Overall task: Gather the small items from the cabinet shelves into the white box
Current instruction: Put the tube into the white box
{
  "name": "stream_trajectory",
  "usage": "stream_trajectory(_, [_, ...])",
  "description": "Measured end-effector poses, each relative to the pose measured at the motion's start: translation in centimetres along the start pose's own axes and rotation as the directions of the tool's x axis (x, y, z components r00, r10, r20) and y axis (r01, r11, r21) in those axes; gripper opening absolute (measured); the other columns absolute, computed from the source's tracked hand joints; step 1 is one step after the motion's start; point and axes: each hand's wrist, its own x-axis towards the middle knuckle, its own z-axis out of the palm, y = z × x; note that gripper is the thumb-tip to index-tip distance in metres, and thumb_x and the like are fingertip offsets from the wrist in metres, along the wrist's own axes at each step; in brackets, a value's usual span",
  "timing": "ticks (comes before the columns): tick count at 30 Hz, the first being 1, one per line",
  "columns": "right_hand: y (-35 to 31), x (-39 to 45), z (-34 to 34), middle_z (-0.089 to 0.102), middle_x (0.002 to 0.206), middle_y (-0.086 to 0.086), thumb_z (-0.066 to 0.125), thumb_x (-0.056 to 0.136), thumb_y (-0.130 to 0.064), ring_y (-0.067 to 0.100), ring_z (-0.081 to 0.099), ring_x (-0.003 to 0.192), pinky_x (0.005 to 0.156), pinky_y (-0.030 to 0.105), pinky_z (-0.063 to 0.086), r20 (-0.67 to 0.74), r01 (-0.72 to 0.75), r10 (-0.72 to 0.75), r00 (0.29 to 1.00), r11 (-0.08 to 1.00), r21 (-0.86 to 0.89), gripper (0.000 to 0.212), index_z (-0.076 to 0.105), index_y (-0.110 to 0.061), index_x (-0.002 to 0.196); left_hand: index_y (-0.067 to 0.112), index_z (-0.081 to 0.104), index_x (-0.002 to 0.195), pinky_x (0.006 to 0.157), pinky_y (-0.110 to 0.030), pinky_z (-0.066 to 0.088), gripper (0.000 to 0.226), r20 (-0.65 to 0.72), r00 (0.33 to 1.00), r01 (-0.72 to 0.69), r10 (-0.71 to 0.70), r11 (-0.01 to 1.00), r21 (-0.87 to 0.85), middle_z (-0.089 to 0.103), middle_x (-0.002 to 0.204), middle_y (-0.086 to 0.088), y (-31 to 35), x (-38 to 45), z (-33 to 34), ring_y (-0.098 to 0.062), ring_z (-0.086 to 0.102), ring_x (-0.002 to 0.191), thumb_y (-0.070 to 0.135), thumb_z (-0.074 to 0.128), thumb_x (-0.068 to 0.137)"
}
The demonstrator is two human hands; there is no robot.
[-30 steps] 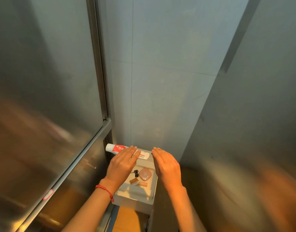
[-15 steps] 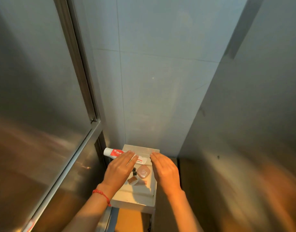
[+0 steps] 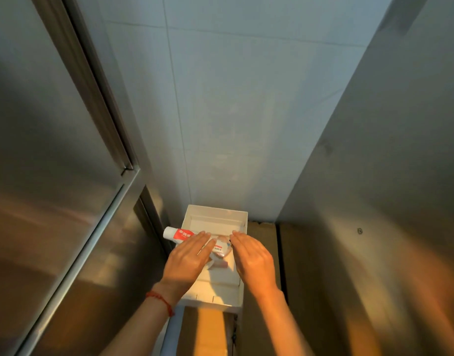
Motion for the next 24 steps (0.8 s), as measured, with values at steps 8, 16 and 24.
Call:
stream_trajectory(8, [1.2,-1.5,3.8,0.073,0.096,0.01,0.087,0.053,0.005,0.02,0.071,0.087,0.079,0.032,0.055,0.045,-0.042,0.041,0.998,0.999,0.025,0.043,0.074,-0.002,0.094,0.006,0.076,0.088,0.065,-0.041,0.058,0.063,0.042,0.999,-0.009,0.008,1.0,0.023,0.074,0.09,-0.012,-1.0,-1.1,3.3,-0.026,0.072,0.081,0.023,0.097,0.031])
stream_trajectory(16, [2.7,-2.6,7.7,0.073,0.094,0.012,0.087,0.049,0.007,0.022,0.071,0.086,0.075,0.032,0.056,0.111,-0.11,0.108,0.988,0.994,0.012,0.047,0.075,-0.001,0.093,0.006,0.076,0.089,0.065,-0.043,0.057,0.063,0.091,0.995,-0.035,0.036,0.999,-0.014,0.073,0.091,-0.013,-2.7,-2.7,7.4,-0.028,0.072,0.083,0.016,0.097,0.03])
stream_trajectory(24, [3.5,-3.5,11.3,0.073,0.094,0.012,0.087,0.05,0.008,0.023,0.071,0.085,0.074,0.032,0.056,0.137,-0.189,0.186,0.973,0.982,0.013,0.046,0.074,-0.001,0.093,0.005,0.075,0.092,0.063,-0.04,0.059,0.064,0.119,0.992,-0.031,0.041,0.996,-0.079,0.073,0.093,-0.014,-4.1,-3.4,10.7,-0.026,0.072,0.083,0.014,0.096,0.032])
